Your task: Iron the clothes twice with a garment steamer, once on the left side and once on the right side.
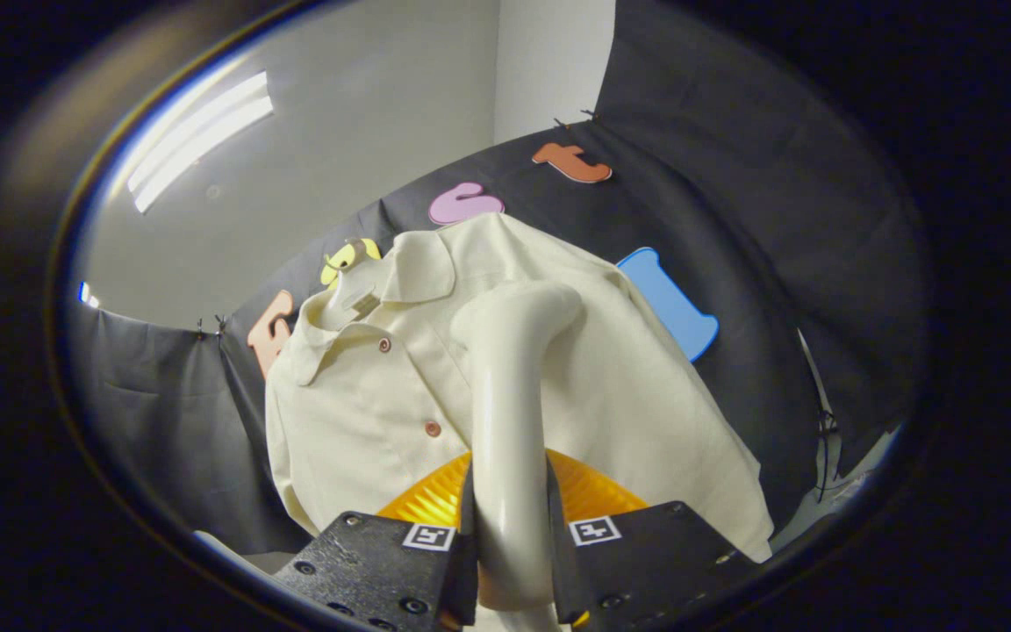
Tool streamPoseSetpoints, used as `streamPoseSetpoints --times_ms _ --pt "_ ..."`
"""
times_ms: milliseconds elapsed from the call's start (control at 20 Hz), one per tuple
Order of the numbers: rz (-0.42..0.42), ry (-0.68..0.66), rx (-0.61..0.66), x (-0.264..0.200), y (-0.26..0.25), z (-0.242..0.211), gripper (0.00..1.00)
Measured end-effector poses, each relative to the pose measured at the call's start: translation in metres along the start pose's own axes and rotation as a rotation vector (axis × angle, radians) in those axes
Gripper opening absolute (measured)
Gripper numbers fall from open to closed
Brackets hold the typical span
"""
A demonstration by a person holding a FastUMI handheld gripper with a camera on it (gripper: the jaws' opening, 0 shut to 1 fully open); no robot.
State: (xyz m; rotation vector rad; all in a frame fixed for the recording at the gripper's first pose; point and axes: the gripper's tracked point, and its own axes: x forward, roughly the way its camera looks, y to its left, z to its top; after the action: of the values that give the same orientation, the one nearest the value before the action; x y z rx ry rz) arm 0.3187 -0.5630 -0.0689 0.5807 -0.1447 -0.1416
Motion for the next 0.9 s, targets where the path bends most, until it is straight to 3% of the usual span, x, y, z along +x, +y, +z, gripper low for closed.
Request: streamPoseSetpoints --times_ms 900 --pt "-0.102 0.151 0.036 -0.055 -0.076 -0.106 0.33"
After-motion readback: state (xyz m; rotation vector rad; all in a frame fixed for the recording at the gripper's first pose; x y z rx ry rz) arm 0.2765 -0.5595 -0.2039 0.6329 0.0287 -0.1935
